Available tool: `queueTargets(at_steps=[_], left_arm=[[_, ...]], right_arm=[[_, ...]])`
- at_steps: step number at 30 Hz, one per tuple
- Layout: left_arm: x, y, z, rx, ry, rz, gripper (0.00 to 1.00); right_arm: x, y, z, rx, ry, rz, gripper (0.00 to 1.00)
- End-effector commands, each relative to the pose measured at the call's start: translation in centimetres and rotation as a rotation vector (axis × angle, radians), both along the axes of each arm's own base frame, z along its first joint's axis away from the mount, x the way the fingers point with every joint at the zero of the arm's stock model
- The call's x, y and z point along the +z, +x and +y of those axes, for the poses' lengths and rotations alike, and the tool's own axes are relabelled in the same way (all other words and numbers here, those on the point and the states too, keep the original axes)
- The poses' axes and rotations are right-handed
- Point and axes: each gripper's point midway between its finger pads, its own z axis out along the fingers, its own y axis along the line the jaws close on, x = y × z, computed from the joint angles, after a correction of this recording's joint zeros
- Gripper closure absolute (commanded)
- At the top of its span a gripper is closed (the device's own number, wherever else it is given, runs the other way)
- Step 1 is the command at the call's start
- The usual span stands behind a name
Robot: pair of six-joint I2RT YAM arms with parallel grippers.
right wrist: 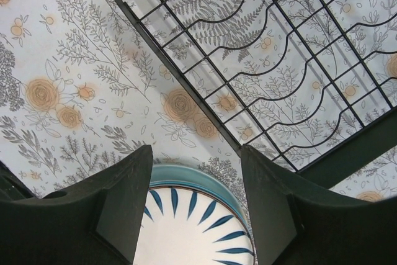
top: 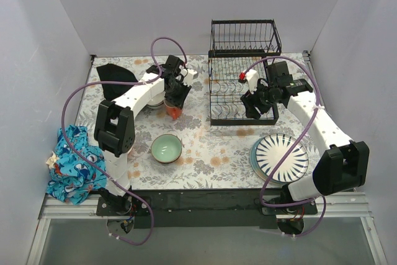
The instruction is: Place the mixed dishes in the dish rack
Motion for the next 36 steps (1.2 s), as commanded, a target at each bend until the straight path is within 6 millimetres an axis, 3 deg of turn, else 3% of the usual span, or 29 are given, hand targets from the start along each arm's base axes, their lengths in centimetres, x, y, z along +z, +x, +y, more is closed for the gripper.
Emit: queueTargets(at_steps=[1,4,8,11,14,16,18,19,21,23,25,26,28,31,33,35,36], left_arm=[[-0.1,-1.1,0.0,-0.024,0.053,-0.010,0.83],[-0.4,-0.7,0.4,-0.019,0.091,-0.021,0.83],[-0.2,-0.7,0.6,-0.019,0.103,-0.016,0.99],[1.0,-1.0,0.4,-0.018,0.080,-0.027,1.00],[4.3,-1.6,-0.1,-0.030,0.018,-0.064,1.00],[7.8,-2.1,-0.6,-0.057,-0.051,-0.128,1.00],[10.5,-2.9,-1.2,-0.088,-0.114,-0.174,1.00],[13.3,-4.2,-2.2,-0.143,-0.206,-0.200,1.00],[15.8,-6.0,-3.5,-0.233,-0.293,-0.229,1.00],[18.2,-8.5,-4.7,-0.325,-0.370,-0.217,1.00],[18.1,-11.1,-5.3,-0.413,-0.393,-0.138,1.00],[18.7,-12.1,-5.8,-0.475,-0.431,-0.130,1.00],[19.3,-13.1,-6.0,-0.514,-0.446,-0.129,1.00],[20.9,-13.0,-6.8,-0.546,-0.492,-0.148,1.00],[21.4,-12.7,-7.2,-0.528,-0.513,-0.160,1.00],[22.1,-11.5,-7.6,-0.523,-0.528,-0.258,1.00],[23.4,-11.4,-6.8,-0.491,-0.521,-0.351,1.00]], right_arm=[[1.2,0.6,1.0,-0.041,0.076,-0.010,0.33],[1.5,0.8,1.0,-0.043,0.078,-0.022,0.33],[1.7,0.6,0.9,-0.057,0.084,-0.036,0.32],[1.8,0.1,1.1,-0.101,0.120,-0.012,0.32],[2.8,0.0,1.7,-0.188,0.207,0.037,0.29],[4.2,0.5,2.0,-0.254,0.275,0.062,0.22],[5.7,-0.2,3.5,-0.243,0.427,0.175,0.22],[6.7,-0.4,4.1,-0.228,0.490,0.210,0.22],[9.0,-1.6,5.9,-0.159,0.669,0.328,0.21],[10.0,-2.2,7.1,-0.064,0.766,0.368,0.21],[11.2,-4.1,7.9,0.020,0.864,0.493,0.21],[10.3,-4.7,8.0,0.029,0.881,0.544,0.21],[10.5,-5.7,8.1,0.078,0.920,0.608,0.21],[10.5,-6.6,7.9,0.091,0.934,0.657,0.22],[11.2,-6.1,7.4,0.047,0.934,0.622,0.22],[12.3,-5.6,6.7,-0.009,0.939,0.584,0.22],[12.8,-5.0,6.5,-0.040,0.937,0.552,0.22]])
